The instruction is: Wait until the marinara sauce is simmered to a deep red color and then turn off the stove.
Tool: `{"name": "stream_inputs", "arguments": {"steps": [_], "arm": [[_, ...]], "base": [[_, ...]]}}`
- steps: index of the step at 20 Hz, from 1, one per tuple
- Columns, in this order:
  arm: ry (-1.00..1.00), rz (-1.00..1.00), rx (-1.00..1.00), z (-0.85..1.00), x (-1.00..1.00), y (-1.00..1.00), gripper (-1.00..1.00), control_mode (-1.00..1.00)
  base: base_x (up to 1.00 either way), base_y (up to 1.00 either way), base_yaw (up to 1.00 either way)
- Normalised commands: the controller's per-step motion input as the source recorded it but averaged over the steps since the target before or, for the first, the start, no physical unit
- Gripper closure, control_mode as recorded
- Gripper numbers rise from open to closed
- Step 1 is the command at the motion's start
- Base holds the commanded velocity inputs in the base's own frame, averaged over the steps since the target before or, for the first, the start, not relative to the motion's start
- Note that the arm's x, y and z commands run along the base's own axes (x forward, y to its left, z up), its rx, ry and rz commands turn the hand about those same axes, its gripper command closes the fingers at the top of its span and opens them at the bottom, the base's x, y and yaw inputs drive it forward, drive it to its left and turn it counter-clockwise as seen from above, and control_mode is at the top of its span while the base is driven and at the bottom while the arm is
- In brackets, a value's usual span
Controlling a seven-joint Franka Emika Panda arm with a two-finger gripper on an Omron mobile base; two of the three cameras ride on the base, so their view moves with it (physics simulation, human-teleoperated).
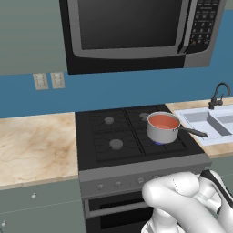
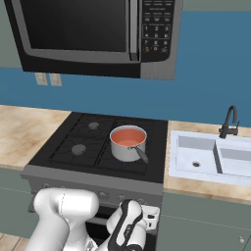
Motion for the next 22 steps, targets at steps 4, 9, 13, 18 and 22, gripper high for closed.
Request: {"name": "stream_inputs", "arguments": {"steps": [4, 9, 13, 18, 22], "arm": [[0.0, 0.0, 0.0, 0.0, 0.0, 0.0, 1.0, -1.0], [0.0, 0.0, 0.0, 0.0, 0.0, 0.0, 1.0, -1.0], [0.0, 0.0, 0.0, 0.0, 0.0, 0.0, 1.0, -1.0], [0.0, 0.0, 0.0, 0.0, 0.0, 0.0, 1.0, -1.0], [0.0, 0.0, 0.0, 0.0, 0.0, 0.0, 1.0, -1.0]], "base": [[0.0, 0.0, 0.0], [0.0, 0.0, 0.0], [0.0, 0.0, 0.0], [0.0, 0.0, 0.0], [0.0, 0.0, 0.0]]}}
